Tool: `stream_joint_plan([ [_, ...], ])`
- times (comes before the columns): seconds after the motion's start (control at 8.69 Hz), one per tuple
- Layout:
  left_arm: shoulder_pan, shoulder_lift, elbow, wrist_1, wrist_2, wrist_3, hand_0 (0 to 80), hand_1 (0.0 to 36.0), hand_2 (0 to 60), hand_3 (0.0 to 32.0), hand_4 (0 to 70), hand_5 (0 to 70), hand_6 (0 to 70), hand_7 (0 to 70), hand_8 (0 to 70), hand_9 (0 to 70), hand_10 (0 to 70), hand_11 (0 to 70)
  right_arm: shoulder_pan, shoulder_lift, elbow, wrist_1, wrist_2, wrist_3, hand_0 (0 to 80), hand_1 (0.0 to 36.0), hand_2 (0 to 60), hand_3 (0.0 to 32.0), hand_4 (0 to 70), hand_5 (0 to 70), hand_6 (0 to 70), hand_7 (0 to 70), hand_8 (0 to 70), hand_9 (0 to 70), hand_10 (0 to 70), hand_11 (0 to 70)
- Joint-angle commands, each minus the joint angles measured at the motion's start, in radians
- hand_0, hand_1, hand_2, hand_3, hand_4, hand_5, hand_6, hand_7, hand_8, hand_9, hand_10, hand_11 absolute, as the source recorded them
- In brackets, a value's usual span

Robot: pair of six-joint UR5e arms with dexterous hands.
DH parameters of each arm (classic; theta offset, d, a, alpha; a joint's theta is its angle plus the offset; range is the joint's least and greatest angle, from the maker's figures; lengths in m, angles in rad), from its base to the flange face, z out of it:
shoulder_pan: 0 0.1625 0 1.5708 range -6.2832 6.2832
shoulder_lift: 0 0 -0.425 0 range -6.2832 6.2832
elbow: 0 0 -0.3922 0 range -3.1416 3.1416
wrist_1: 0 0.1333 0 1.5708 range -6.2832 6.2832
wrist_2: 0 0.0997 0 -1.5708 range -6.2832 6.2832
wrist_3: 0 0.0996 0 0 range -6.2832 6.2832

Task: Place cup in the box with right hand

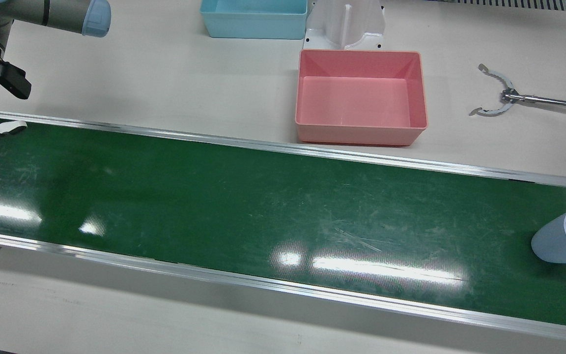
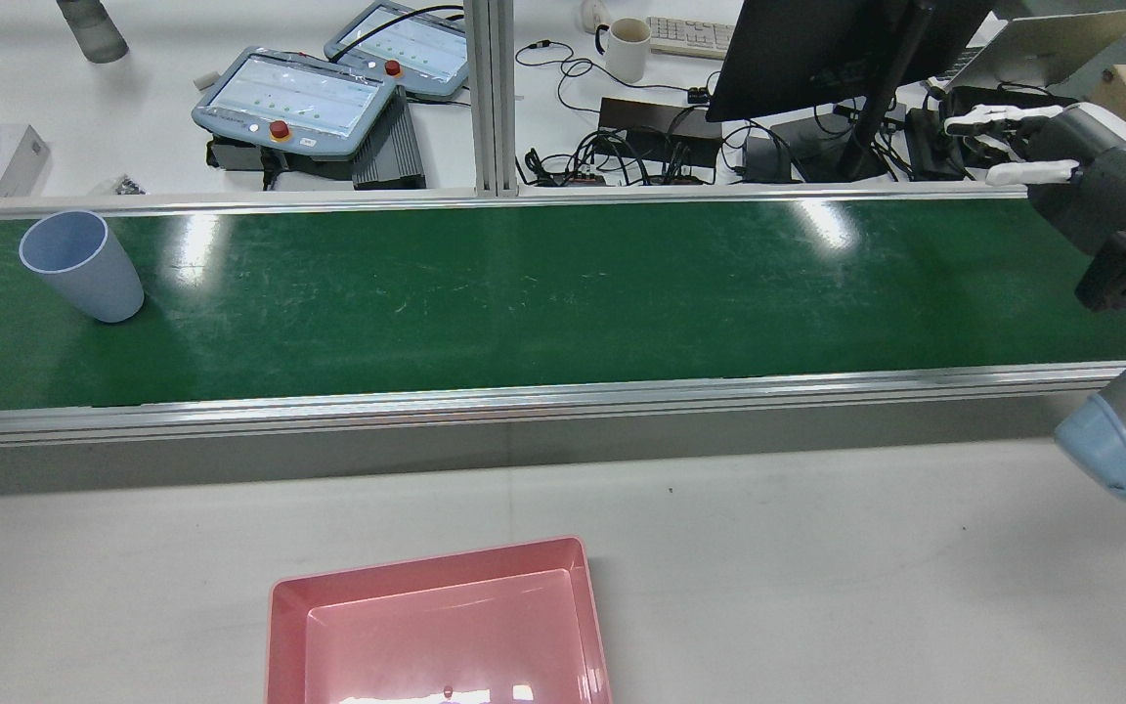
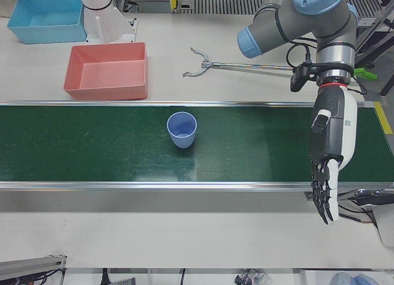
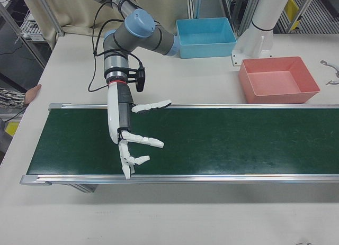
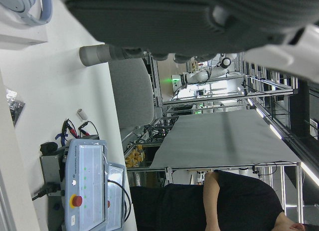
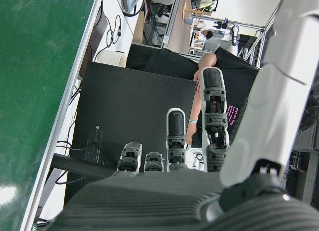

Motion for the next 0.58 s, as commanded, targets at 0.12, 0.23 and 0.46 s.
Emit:
stream_joint_plan([
  [0.12, 0.000, 0.000, 0.000, 0.000, 0.000, 0.000, 0.0, 0.0, 0.0, 0.0, 0.0, 0.0, 0.0, 0.0, 0.0, 0.0, 0.0, 0.0, 0.000, 0.000, 0.003, 0.002, 0.000, 0.000, 55.7, 9.0, 0.0, 0.0, 43.6, 4.3, 11.4, 49.6, 1.2, 9.4, 7.4, 12.1],
  [0.23, 0.000, 0.000, 0.000, 0.000, 0.000, 0.000, 0.0, 0.0, 0.0, 0.0, 0.0, 0.0, 0.0, 0.0, 0.0, 0.0, 0.0, 0.0, 0.000, 0.000, 0.003, 0.002, 0.000, 0.000, 55.6, 9.0, 0.0, 0.0, 43.6, 4.3, 11.4, 49.9, 1.2, 9.6, 7.3, 11.9],
  [0.46, 0.000, 0.000, 0.000, 0.000, 0.000, -0.002, 0.0, 0.0, 0.0, 0.0, 0.0, 0.0, 0.0, 0.0, 0.0, 0.0, 0.0, 0.0, 0.000, 0.000, 0.008, 0.000, 0.000, 0.000, 55.6, 9.0, 0.0, 0.0, 43.6, 4.4, 11.4, 49.7, 1.2, 9.5, 7.4, 12.1],
])
